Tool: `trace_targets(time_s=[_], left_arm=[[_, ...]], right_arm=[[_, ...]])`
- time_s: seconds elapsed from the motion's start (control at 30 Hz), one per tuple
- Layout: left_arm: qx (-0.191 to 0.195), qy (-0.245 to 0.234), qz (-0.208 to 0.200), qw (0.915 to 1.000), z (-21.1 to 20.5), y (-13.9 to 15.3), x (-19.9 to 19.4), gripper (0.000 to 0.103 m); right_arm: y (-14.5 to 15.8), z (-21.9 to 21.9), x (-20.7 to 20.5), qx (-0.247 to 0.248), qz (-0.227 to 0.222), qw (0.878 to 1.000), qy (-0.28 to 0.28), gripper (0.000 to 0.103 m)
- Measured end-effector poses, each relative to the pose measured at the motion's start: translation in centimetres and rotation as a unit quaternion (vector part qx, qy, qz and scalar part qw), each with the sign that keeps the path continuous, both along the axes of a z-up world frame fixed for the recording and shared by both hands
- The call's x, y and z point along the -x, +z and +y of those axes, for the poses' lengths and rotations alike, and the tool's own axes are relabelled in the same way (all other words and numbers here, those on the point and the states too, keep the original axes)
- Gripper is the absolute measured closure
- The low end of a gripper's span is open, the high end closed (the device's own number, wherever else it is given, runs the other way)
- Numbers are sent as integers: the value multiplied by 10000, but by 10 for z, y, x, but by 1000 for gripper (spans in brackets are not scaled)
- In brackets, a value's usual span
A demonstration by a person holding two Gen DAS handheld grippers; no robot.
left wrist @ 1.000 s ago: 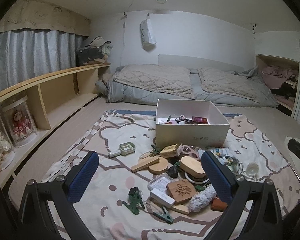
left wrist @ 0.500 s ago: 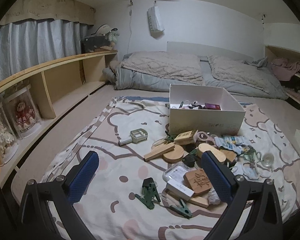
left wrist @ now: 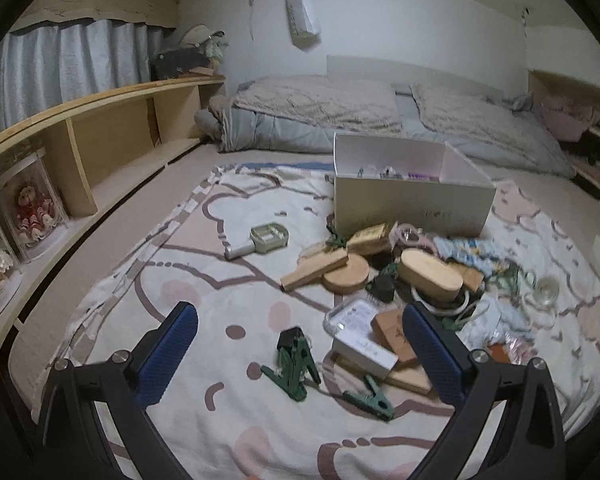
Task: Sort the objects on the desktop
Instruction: 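Move both tools down toward the scattered items on the bed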
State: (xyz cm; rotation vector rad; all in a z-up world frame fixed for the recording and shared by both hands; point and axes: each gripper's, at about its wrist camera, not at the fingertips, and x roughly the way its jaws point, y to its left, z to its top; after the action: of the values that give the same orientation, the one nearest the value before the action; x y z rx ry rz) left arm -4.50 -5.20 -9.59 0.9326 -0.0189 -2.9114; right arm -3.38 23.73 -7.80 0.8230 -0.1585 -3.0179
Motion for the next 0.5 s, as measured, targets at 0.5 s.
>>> trace_targets(time_s=[0.5], left_arm=[[-107, -240, -899, 9956, 0, -54, 9, 0]], right_arm=[[-58, -3, 18, -62, -710, 9975, 37, 0]])
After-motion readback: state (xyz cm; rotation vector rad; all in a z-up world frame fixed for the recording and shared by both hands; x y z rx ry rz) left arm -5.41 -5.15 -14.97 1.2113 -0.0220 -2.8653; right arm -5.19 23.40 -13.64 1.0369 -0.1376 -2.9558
